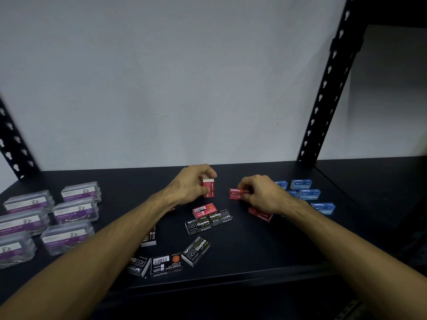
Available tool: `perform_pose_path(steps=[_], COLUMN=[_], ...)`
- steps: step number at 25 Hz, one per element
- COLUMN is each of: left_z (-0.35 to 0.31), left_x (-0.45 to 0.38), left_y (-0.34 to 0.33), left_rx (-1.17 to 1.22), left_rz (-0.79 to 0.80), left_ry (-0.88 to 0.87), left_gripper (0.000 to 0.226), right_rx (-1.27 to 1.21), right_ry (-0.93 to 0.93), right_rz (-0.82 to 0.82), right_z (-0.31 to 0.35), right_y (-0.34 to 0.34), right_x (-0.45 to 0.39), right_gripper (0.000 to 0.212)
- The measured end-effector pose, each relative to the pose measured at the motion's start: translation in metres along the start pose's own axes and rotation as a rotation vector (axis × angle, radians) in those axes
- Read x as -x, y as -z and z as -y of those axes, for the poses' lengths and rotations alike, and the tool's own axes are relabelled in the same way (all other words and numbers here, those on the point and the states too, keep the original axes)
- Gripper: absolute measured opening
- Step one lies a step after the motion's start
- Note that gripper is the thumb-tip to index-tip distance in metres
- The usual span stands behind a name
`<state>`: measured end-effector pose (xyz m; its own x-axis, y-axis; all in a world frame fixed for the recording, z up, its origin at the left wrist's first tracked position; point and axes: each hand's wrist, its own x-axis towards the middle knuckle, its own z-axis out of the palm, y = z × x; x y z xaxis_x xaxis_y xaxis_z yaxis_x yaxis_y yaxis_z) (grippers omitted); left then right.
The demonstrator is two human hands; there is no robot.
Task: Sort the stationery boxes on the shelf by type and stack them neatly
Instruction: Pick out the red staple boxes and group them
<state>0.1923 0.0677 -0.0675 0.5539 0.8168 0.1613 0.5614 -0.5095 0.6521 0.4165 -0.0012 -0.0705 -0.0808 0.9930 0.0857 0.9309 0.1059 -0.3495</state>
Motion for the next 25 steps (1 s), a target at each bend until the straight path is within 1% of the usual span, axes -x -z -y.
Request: perform_pose_path(steps=[3, 7, 10, 13, 15, 18, 25], left_z=[-0.001, -0.001, 0.004, 0.01, 0.012, 0.011, 0.005], left_x=[-0.001, -0.003, -0.002, -0.002, -0.002, -0.004, -0.017], left_y=[0.002, -0.003, -0.003, 0.0, 0.0, -0.005, -0.019], left_rx=[-0.079, -0.002, -0.038, -0.082, -0.116, -0.111, -0.09], left_rz=[0.016, -0.013, -0.02, 0.023, 0.038, 0.035, 0.026], left_ry=[-0.014, 0.005, 0.003, 0.016, 0.019, 0.007, -0.001], left_gripper=[0.032, 0.028, 0.029, 0.03, 0.027, 0.021, 0.02], right_rx=[0.0, 0.009, 0.022, 0.033, 0.047, 0.069, 0.082], right_ry=[0.0, -0.004, 0.002, 0.009, 0.012, 0.018, 0.007], right_rz=[-0.007, -0.009, -0.011, -0.009, -0.002, -0.009, -0.024], right_z=[0.001, 0.002, 0.002, 0.001, 0.001, 0.0, -0.002], right_y=[0.0, 0.0, -0.001, 0.0, 0.001, 0.003, 0.001], right_x=[0.0, -0.001, -0.002, -0.003, -0.004, -0.005, -0.011], right_gripper=[0.014, 0.016, 0.016, 0.015, 0.016, 0.017, 0.017])
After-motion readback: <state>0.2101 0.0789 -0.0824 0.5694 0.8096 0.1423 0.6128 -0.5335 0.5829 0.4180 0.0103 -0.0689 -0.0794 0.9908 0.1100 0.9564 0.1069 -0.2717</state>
